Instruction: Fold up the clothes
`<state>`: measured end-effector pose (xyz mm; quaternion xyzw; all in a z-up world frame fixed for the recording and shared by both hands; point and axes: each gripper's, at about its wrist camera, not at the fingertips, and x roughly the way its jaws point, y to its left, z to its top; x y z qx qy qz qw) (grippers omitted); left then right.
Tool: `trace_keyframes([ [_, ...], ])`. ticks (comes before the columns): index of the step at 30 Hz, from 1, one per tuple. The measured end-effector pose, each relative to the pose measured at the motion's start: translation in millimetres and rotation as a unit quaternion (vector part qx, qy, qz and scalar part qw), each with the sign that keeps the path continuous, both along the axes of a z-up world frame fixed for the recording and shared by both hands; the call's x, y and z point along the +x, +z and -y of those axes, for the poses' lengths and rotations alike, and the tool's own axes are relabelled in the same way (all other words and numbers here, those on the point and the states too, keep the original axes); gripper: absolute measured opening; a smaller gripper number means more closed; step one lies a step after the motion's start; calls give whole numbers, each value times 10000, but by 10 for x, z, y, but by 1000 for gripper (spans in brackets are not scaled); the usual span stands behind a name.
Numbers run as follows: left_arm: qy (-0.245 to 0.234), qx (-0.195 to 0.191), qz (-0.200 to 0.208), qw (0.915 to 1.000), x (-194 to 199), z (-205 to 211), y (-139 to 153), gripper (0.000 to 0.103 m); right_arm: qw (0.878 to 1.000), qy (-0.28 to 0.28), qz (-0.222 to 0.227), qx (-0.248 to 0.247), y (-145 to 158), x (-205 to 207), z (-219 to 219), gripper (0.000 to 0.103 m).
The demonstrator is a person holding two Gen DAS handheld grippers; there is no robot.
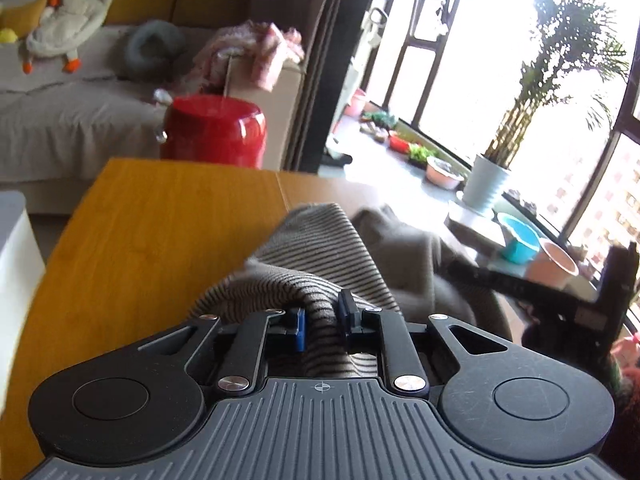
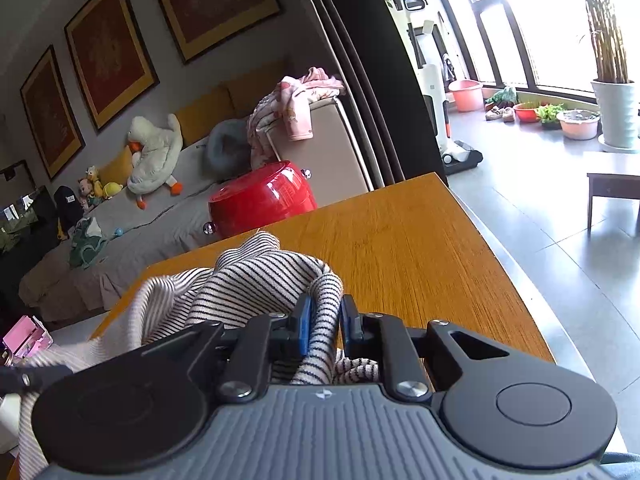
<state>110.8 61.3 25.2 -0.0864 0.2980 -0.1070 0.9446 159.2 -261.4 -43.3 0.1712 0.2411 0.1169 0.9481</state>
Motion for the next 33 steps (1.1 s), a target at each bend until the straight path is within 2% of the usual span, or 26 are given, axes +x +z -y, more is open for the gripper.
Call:
trace_keyframes([
  [2, 216, 93, 287, 9993, 49, -102, 154, 17, 10000, -5, 1, -4, 1, -3, -1, 18],
  [6, 689, 185, 340, 9969, 232, -430, 188, 16, 10000, 3, -40, 11, 1, 6, 11, 18],
  [8, 821, 76, 233, 9963, 325, -612, 119, 15, 9998, 104, -133, -77, 8, 55, 5, 18],
  [11, 938, -177, -42, 9954, 474, -862, -47, 15, 9990, 262, -264, -231, 24, 130, -9, 8],
  [12, 959, -257, -148, 9949, 523, -931, -115, 15, 9982, 353, -245, -426, 64, 171, -47, 7],
  [14, 926, -377, -249, 9947, 560, -1036, -224, 16, 9956, 481, -121, -790, 179, 240, -113, 6],
  [17, 801, -848, -280, 9928, 552, -1207, -276, 17, 9892, 548, 385, -1305, 501, 342, -212, 6],
  [19, 707, -1026, -300, 9918, 534, -1263, -286, 21, 9782, 479, 813, -1848, 657, 403, -317, 1],
  [21, 616, -1003, -320, 9925, 511, -1253, -308, 33, 9687, 489, 978, -2228, 724, 520, -401, 1],
  [22, 578, -980, -332, 9930, 500, -1246, -313, 37, 9677, 503, 861, -2314, 731, 619, -428, 1],
  [24, 470, -945, -368, 9937, 462, -1221, -317, 51, 9711, 523, 516, -2273, 712, 769, -432, 2],
  [25, 408, -937, -370, 9941, 434, -1214, -304, 54, 9726, 549, 350, -2231, 704, 835, -435, 2],
  [26, 328, -923, -360, 9945, 400, -1202, -287, 63, 9759, 683, 222, -2059, 702, 844, -441, 3],
  [27, 251, -913, -351, 9949, 367, -1192, -271, 74, 9786, 817, 94, -1885, 700, 852, -447, 7],
  [28, 186, -914, -343, 9950, 340, -1188, -258, 79, 9807, 950, -35, -1710, 698, 861, -453, 10],
  [29, 122, -918, -341, 9951, 312, -1184, -247, 82, 9820, 1075, -160, -1547, 694, 866, -461, 22],
  [30, 65, -942, -371, 9948, 278, -1182, -241, 82, 9821, 1135, -264, -1480, 678, 848, -475, 38],
  [31, -3, -1021, -401, 9940, 237, -1173, -245, 82, 9822, 1119, -344, -1472, 660, 813, -471, 44],
  [33, -139, -1181, -459, 9918, 155, -1156, -254, 82, 9823, 1045, -436, -1490, 624, 709, -437, 49],
])
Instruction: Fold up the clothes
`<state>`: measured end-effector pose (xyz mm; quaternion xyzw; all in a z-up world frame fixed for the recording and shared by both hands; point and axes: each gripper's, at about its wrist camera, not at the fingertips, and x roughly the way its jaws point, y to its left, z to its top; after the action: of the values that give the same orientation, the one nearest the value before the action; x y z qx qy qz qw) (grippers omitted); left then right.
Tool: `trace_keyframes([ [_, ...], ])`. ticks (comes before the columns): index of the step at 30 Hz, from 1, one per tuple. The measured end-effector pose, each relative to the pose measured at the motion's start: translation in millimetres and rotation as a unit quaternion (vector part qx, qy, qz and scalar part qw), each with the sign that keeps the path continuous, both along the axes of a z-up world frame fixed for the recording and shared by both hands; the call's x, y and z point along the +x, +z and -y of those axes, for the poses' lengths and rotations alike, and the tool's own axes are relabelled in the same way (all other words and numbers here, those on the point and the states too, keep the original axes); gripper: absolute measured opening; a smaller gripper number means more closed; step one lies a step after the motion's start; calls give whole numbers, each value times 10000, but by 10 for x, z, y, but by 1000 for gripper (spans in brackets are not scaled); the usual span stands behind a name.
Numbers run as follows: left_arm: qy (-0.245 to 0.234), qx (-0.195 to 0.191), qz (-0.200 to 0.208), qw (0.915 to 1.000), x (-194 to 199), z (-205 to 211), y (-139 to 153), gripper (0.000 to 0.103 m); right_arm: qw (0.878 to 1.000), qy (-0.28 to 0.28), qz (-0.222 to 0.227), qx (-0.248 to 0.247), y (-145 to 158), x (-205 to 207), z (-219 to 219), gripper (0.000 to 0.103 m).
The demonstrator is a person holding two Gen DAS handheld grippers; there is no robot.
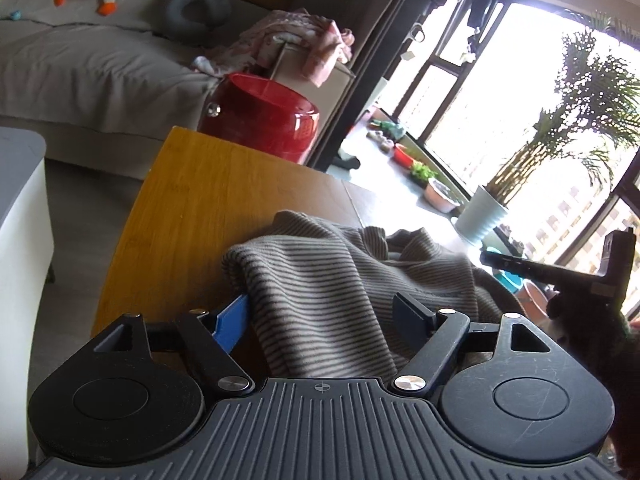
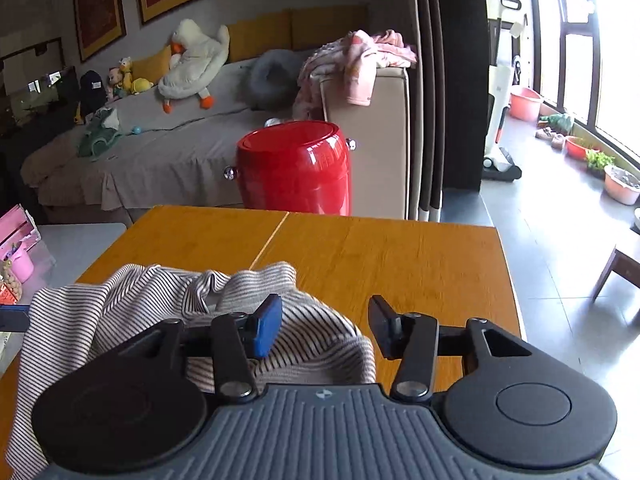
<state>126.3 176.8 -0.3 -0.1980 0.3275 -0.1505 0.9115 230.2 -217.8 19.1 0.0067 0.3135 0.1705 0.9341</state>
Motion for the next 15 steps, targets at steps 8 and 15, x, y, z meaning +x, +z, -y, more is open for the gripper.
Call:
trace_keyframes([
  [8, -477, -212, 132, 9986, -148, 370, -34, 87, 9937, -591, -765, 576, -488, -560, 513, 69],
  [15, -737, -162, 344, 9966, -207, 681, -12, 94, 9971, -292, -691, 120, -465, -909, 331, 56],
])
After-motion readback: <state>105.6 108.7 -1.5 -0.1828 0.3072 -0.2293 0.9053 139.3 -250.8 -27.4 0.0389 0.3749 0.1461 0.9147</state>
